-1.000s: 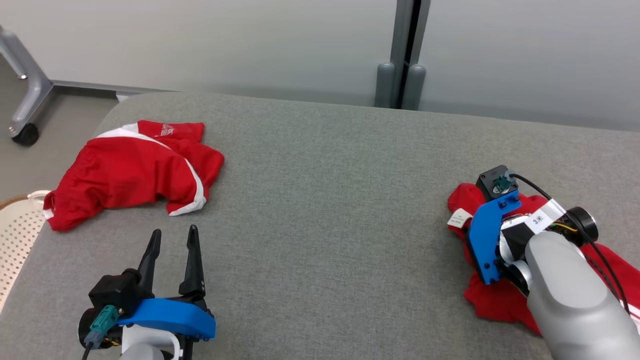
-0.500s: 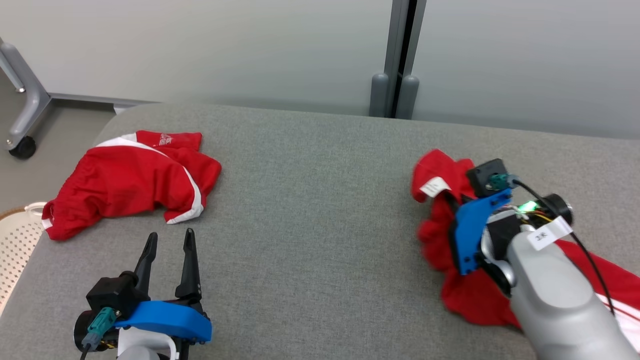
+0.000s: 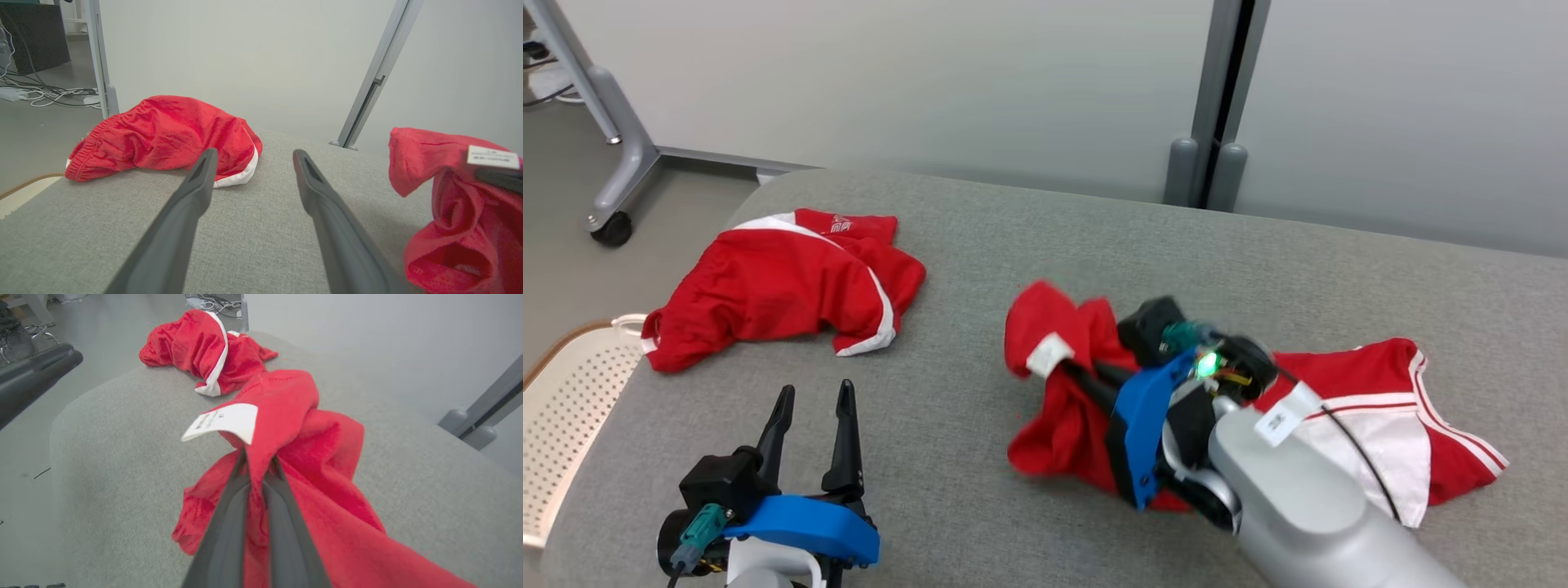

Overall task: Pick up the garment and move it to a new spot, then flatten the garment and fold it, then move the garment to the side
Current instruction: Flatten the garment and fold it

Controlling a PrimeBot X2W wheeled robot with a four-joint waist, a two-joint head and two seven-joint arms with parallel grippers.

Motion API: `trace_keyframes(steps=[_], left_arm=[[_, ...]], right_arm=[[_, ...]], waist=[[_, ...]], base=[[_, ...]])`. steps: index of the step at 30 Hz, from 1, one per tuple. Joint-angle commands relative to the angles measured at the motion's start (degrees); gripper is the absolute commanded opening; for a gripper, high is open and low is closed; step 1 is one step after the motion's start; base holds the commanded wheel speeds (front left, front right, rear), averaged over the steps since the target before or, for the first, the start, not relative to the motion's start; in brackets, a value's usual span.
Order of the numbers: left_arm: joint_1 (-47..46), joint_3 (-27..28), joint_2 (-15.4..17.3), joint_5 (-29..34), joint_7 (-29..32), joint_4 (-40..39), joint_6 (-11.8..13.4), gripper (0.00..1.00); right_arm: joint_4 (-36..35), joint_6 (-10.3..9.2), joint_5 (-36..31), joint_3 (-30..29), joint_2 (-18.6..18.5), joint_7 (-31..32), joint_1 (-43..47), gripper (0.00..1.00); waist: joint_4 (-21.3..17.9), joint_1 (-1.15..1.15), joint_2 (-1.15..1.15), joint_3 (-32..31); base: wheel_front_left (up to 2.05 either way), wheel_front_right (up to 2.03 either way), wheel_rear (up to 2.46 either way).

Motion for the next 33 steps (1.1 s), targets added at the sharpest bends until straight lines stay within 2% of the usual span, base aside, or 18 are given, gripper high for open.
trace_keyframes(steps=[1, 2, 3, 4, 9, 14, 17, 20, 24, 27, 33], left_arm=[[-0.55, -0.27, -0.2, -0.23, -0.15, 0.21, -0.08, 1.0], [-0.71, -0.4, -0.26, -0.29, -0.15, 0.28, -0.08, 1.0], [-0.84, -0.48, -0.27, -0.35, -0.15, 0.34, -0.08, 1.0], [-0.91, -0.52, -0.31, -0.4, -0.15, 0.35, -0.08, 1.0], [-0.5, 0.28, -0.22, -0.32, -0.15, 0.54, -0.08, 1.0], [0.25, 0.96, -0.02, 0.26, -0.15, 0.75, -0.07, 1.0], [0.77, 1.24, 0.12, 0.51, -0.15, 0.69, -0.06, 1.0], [1.03, 1.44, 0.09, 0.56, -0.15, 0.65, -0.01, 1.0], [1.71, 1.91, 0.34, 0.48, -0.15, 0.57, 0.0, 1.0], [1.91, 2.04, 0.31, 0.32, -0.15, 0.58, -0.01, 1.0], [2.26, 2.03, 0.2, 0.14, -0.15, 0.84, -0.03, 1.0]], right_arm=[[1.74, 0.01, 1.08, 1.89, 0.23, 0.34, 1.15, 0.0], [2.84, 0.0, 2.09, 2.73, 0.42, 0.16, 1.41, 0.33], [4.03, 0.01, 3.09, 3.81, 0.63, 0.29, 1.87, 0.78], [4.92, 0.01, 3.92, 4.86, 0.81, 0.33, 2.09, 1.0], [5.83, 0.01, 7.98, 7.41, 0.74, -2.18, 1.77, 1.0], [3.75, 0.01, 11.54, 5.97, -2.01, -11.39, 0.29, 1.0], [1.61, 0.01, 12.2, 4.17, -4.99, -17.57, 0.33, 1.0], [-0.14, 0.01, 11.9, 1.4, -8.26, -20.52, 2.03, 1.0], [-3.06, 0.01, 11.09, -5.54, -11.38, -21.74, 6.71, 1.0], [-6.07, 0.01, 9.01, -13.43, -12.37, -21.84, 12.74, 1.0], [-15.22, 0.01, 1.67, -29.1, -8.37, -21.84, 24.83, 1.0]], waist=[[0.72, 0.01, 0.0, 0.37], [0.94, 0.01, 0.0, 0.41], [1.06, 0.01, 0.0, 0.46], [1.12, 0.01, 0.0, 0.51], [0.29, 0.01, 0.0, 0.39], [-2.29, 0.01, 0.0, -0.85], [-4.17, 0.01, 0.0, -1.75], [-5.89, 0.01, 0.0, -2.29], [-7.37, 0.01, 0.0, -2.42], [-7.94, 0.01, 0.0, -2.29], [-8.73, 0.01, 0.0, -2.08]], base=[[0.0, 0.0, 0.0], [0.0, 0.0, 0.0], [0.0, 0.0, 0.0], [0.0, 0.0, 0.0], [0.0, 0.0, 0.0], [0.0, 0.0, 0.0], [0.0, 0.0, 0.0], [0.0, 0.0, 0.0], [0.0, 0.0, 0.0], [0.0, 0.0, 0.0], [0.0, 0.0, 0.0]])
